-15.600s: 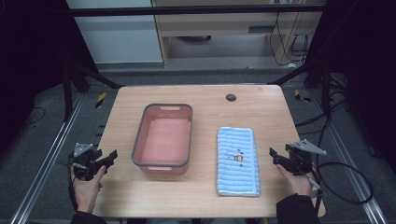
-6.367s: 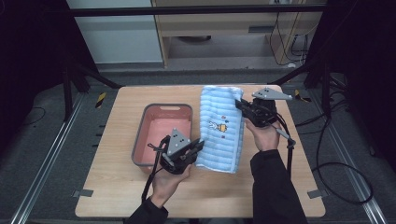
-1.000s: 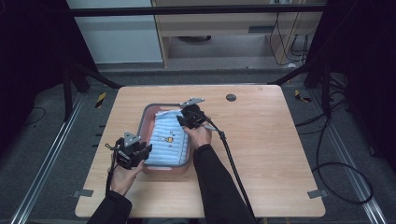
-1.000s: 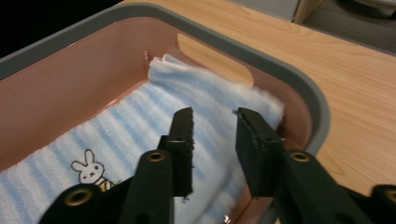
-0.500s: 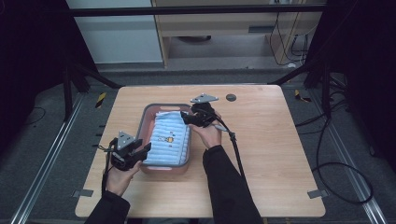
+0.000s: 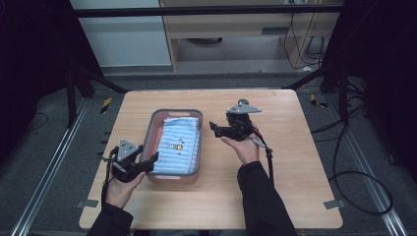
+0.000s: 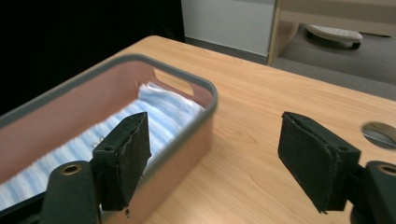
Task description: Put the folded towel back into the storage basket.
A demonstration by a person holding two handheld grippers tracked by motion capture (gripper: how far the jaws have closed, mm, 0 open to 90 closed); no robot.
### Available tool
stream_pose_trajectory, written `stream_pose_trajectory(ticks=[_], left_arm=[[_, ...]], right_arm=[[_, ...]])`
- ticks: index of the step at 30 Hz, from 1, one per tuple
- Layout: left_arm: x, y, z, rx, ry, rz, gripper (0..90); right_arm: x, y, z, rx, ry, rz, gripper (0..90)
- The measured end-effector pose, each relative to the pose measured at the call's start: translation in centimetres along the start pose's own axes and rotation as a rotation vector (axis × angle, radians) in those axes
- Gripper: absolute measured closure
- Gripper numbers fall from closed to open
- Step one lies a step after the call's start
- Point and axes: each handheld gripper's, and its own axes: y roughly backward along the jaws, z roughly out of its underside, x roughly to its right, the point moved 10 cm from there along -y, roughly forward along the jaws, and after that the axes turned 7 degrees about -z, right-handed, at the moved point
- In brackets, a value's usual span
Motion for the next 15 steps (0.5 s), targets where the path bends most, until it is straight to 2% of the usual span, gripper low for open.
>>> stream_pose_trajectory(ticks=[2,5,7,8,15], left_arm=[[-0.2,0.1,-0.1,0.013,0.004,0.002,31.6],[-0.4,0.3,0.1,0.012,-0.006,0.001,28.9],[-0.6,0.4,0.1,0.013,-0.017,-0.009,27.9],[-0.8,0.4,0.2,0.01,-0.019,-0.019,27.1],[-2.1,0.6,0.4,0.014,-0.012,-0.046,22.1]], right_arm=[[0.2,0.4,0.2,-0.002,-0.006,0.003,23.5],[1.4,2.2,1.4,-0.001,-0.022,0.022,20.4],[1.7,2.7,1.7,-0.002,-0.025,0.026,19.8],[2.4,3.7,2.4,0.0,-0.024,0.042,19.3],[4.1,6.1,4.7,-0.016,-0.029,0.084,18.2]])
